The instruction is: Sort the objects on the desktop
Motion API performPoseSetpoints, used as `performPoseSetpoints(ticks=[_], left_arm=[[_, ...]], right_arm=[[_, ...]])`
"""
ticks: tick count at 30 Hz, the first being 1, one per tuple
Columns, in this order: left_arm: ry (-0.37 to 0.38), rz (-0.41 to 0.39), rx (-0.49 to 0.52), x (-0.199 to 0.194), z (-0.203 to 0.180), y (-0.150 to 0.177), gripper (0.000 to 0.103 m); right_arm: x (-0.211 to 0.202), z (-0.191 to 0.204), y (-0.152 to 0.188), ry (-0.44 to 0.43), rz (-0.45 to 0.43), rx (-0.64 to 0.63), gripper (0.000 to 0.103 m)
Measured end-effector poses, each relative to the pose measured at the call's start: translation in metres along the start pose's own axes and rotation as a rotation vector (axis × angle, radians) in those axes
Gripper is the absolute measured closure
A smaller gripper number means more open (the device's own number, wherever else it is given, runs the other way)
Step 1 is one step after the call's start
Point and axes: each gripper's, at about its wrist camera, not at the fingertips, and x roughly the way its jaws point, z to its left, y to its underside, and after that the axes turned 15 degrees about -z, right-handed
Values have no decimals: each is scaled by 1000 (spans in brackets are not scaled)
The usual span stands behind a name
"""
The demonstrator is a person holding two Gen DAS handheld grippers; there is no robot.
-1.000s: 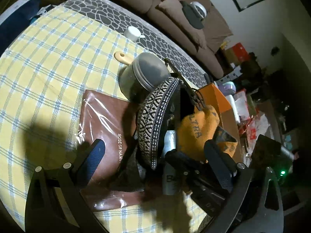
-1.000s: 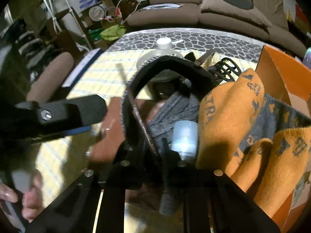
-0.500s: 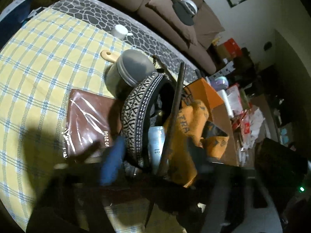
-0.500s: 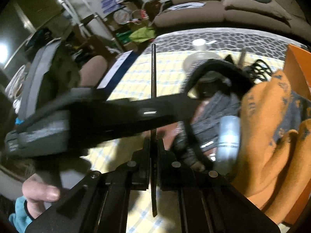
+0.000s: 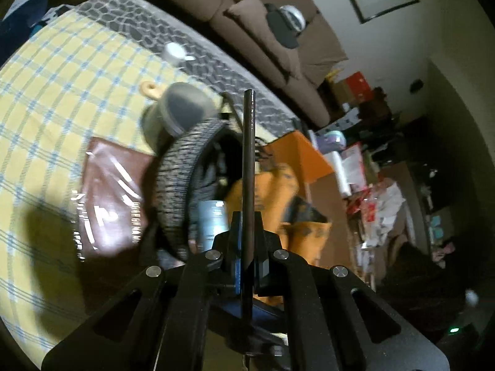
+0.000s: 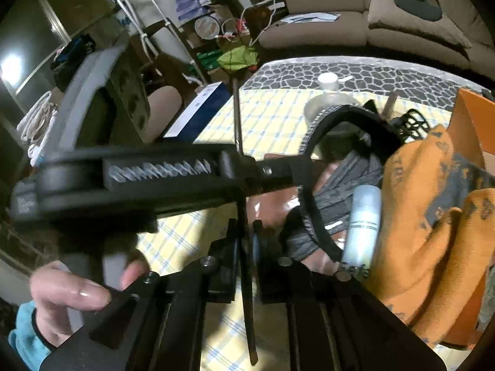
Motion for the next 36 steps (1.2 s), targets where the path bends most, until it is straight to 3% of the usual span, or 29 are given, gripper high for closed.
performPoseSetpoints(ticks=[10, 17, 23, 28, 36], left_arm=[[116, 3, 16, 17, -57, 11, 98], [121, 114, 110, 86, -138, 15, 98], [106, 214, 177, 157, -199, 39, 98], [98, 290, 190, 208, -223, 74, 98], [87, 360, 161, 262, -238, 109, 98]], right_arm=[[-51, -33, -4, 46, -49, 5, 91], [-104, -84, -18, 141, -135, 47, 93], [-151, -152, -25, 289, -206, 130, 83], [-177, -190, -22, 414, -197, 150, 81], [-216, -240, -5, 520, -247, 259, 81]])
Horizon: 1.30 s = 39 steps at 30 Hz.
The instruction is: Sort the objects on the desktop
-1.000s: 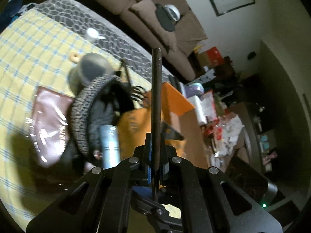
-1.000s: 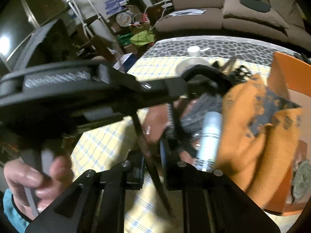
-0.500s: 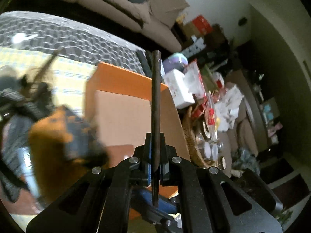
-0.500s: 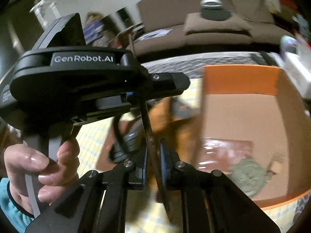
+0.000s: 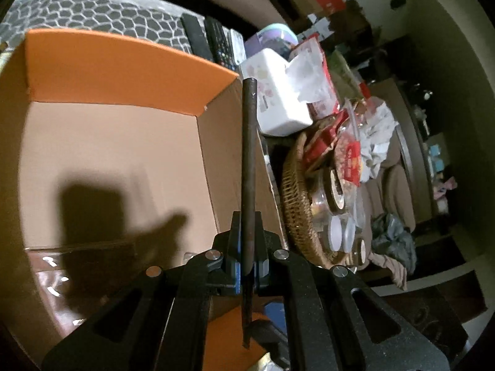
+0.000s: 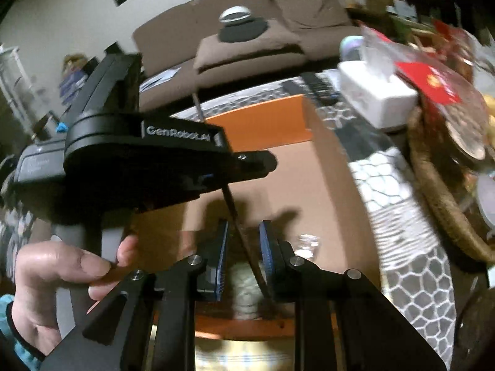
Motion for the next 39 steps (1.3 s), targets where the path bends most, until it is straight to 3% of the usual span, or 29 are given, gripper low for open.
performPoseSetpoints(ticks=[8, 15, 19, 20, 21, 24, 33, 39], left_arm=[[-37, 45, -17, 52, 2, -7, 98], [-81, 95, -3, 92, 6, 0, 98], [-103, 157, -82, 102, 28, 5, 98], [-109, 164, -91, 102, 32, 6, 92], [-114, 161, -97, 100, 35, 6, 78], [-95, 133, -113, 89, 39, 5, 57], [-98, 82, -68, 25, 33, 1, 36], [-53, 14, -37, -51, 26, 1, 24]], right_arm=[[-11, -56, -8, 47, -51, 155, 81], [-9, -61, -8, 62, -45, 149, 81], [-2, -62, -5, 72, -26, 143, 81], [-1, -62, -5, 73, -25, 144, 81], [-1, -62, -5, 74, -25, 145, 81], [-1, -61, -6, 68, -28, 139, 81], [2, -40, -6, 76, -21, 92, 81], [4, -19, -6, 102, -16, 43, 65]])
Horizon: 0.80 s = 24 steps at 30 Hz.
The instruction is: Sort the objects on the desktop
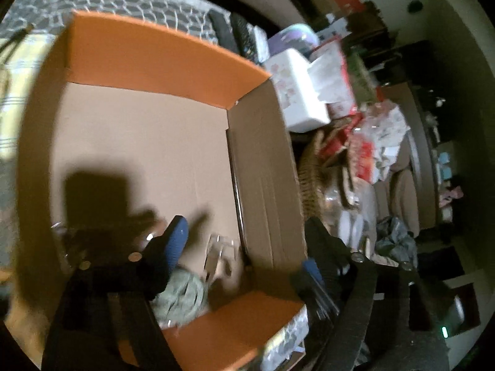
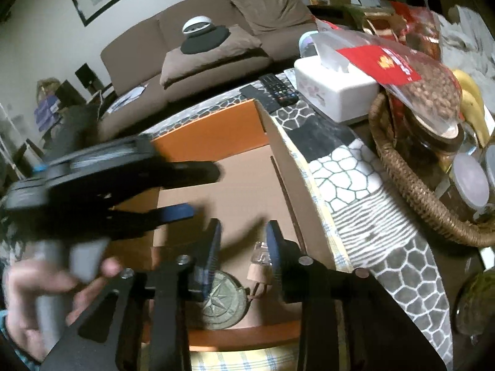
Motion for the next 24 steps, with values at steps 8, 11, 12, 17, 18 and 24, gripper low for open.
performPoseSetpoints(ticks=[8, 11, 12, 17, 18, 24], left_arm=[[-42, -132, 127, -119, 21, 6, 0], [-130, -188, 160, -159, 43, 8, 0], [-142, -195, 156, -169, 50, 9, 0], [-185, -238, 100, -213, 98, 24, 0], [-192, -241, 89, -220, 108, 28, 0], [-223, -246, 61, -223, 144, 52, 0]], right_arm=[[-10, 36, -2, -39, -28, -16, 22], [-10, 56, -1, -73, -21, -27, 21], [-10, 63, 0, -80, -18, -36, 21], [-10, 103, 5, -135, -6, -60, 21], [-11, 111, 5, -147, -5, -64, 21], [-9, 159, 15, -195, 8, -139, 21]])
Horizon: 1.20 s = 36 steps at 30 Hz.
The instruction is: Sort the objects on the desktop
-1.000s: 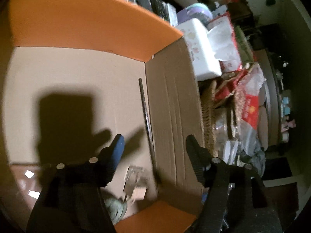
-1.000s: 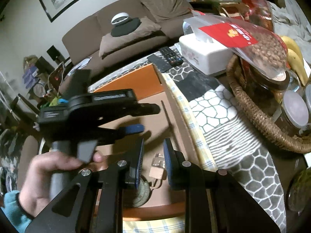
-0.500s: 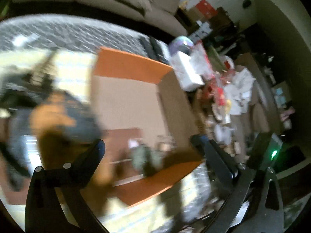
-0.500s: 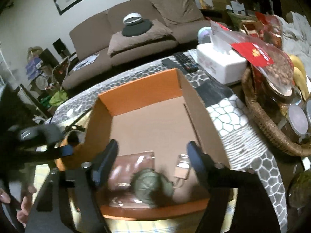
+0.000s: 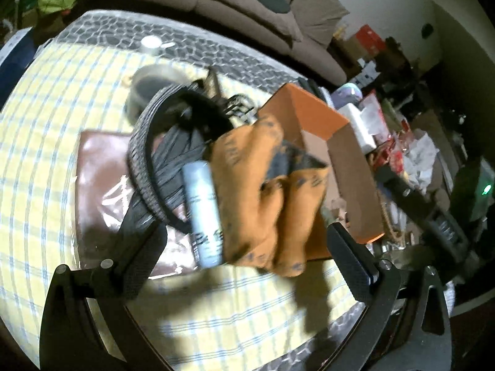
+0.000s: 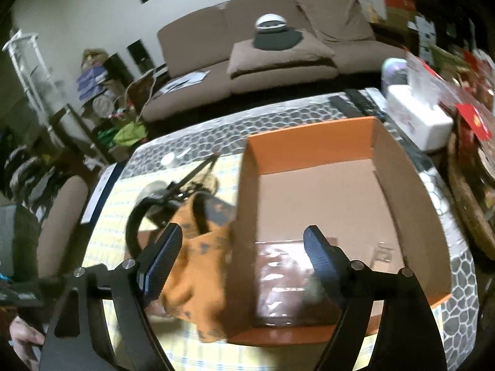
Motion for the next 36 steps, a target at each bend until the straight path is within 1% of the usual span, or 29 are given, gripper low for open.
performPoseSetpoints(ticks=[2, 5, 8, 13, 16, 19, 20, 21, 22, 23, 25, 26, 27, 28, 29, 30, 31, 32, 33, 34, 36], left_arm=[[-8, 16, 11, 5, 6, 10, 0], [-24, 40, 79, 14, 0, 22, 0], [-13, 63, 151, 24, -12, 30, 0], [-30, 99, 211, 45, -20, 40, 1], [-39, 99, 251, 53, -25, 44, 1], [-55, 103, 280, 59, -28, 48, 5], [-59, 111, 284, 63, -29, 50, 11], [-60, 118, 284, 65, -28, 51, 19], [-63, 132, 281, 69, -28, 53, 23], [-75, 136, 284, 71, -27, 54, 27], [-101, 129, 295, 73, -27, 55, 32], [-120, 125, 295, 73, -25, 55, 39], [-128, 122, 292, 74, -23, 55, 46], [-135, 117, 282, 73, -21, 53, 49], [-133, 111, 264, 72, -18, 52, 55], [-132, 104, 254, 70, -16, 50, 62], [-134, 86, 252, 67, -16, 49, 65], [-136, 74, 253, 65, -16, 47, 74], [-128, 63, 251, 62, -17, 46, 86], [-118, 59, 246, 62, -17, 43, 90], [-97, 37, 246, 58, -21, 41, 94]], right_arm=[[6, 12, 3, -2, 15, -19, 21], [14, 22, 7, 7, 33, -39, 21], [23, 26, 11, 18, 50, -38, 21], [40, 29, 19, 40, 91, -32, 21], [46, 35, 25, 43, 112, -47, 22], [54, 39, 31, 47, 133, -74, 24], [55, 41, 33, 48, 139, -85, 25], [57, 43, 34, 51, 145, -97, 30], [59, 44, 36, 55, 152, -109, 37], [61, 44, 37, 57, 161, -120, 40], [64, 45, 40, 60, 173, -136, 53], [65, 45, 42, 64, 179, -143, 57], [65, 46, 43, 74, 177, -154, 63], [65, 46, 42, 84, 172, -168, 70], [64, 46, 42, 88, 169, -176, 74], [64, 45, 41, 85, 168, -175, 83], [63, 45, 41, 81, 163, -171, 86], [61, 45, 40, 81, 153, -171, 87], [60, 45, 38, 83, 146, -177, 90], [58, 46, 37, 86, 138, -184, 90], [53, 49, 35, 78, 122, -187, 91]])
